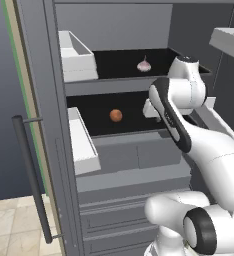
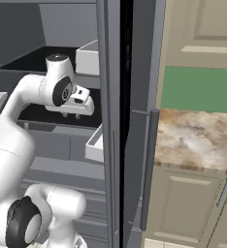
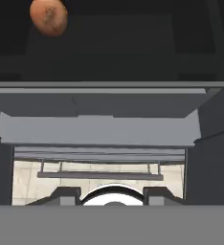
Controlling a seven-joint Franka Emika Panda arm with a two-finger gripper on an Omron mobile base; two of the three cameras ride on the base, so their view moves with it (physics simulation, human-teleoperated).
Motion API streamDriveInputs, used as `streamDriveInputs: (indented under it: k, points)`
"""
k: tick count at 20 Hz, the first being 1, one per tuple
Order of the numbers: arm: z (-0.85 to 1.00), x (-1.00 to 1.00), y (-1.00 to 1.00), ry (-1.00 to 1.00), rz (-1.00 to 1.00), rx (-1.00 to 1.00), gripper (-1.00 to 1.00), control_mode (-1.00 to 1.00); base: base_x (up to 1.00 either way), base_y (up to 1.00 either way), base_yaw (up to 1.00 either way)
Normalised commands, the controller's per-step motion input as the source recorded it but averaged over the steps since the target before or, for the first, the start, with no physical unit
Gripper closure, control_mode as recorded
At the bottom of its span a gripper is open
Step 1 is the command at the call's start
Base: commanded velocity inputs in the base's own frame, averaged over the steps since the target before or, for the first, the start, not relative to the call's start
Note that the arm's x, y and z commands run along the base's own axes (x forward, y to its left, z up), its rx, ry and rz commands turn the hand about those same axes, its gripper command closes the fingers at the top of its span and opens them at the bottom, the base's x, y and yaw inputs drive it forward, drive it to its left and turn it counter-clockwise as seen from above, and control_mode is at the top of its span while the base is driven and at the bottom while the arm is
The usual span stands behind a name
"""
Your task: Grab the onion and garlic from the fridge, place them in the blender, close the lid, and turn on the blender to create a marinade.
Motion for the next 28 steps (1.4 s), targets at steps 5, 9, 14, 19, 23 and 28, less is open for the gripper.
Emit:
streamDriveInputs:
  k: [5, 9, 14, 19, 23, 28]
  points:
    - [0.02, -0.32, 0.0, -0.1, 0.0, 0.01, -1.0, -1.0, 0.0, 0.0, 0.0]
    - [0.69, -0.26, 0.1, -0.35, 0.0, 0.01, -1.0, -1.0, 0.0, 0.0, 0.0]
    - [0.99, 0.1, 0.1, -0.38, 0.0, 0.0, -1.0, -1.0, 0.0, 0.0, 0.0]
    - [0.87, 0.78, 0.04, -0.17, -0.04, 0.0, -1.0, -1.0, 0.0, 0.0, 0.0]
    - [0.08, 1.0, 0.04, 0.0, -0.08, 0.0, -1.0, -1.0, 0.0, 0.0, 0.0]
    - [0.0, 1.0, 0.1, 0.0, -0.09, -0.03, -1.0, -1.0, 0.0, 0.0, 0.0]
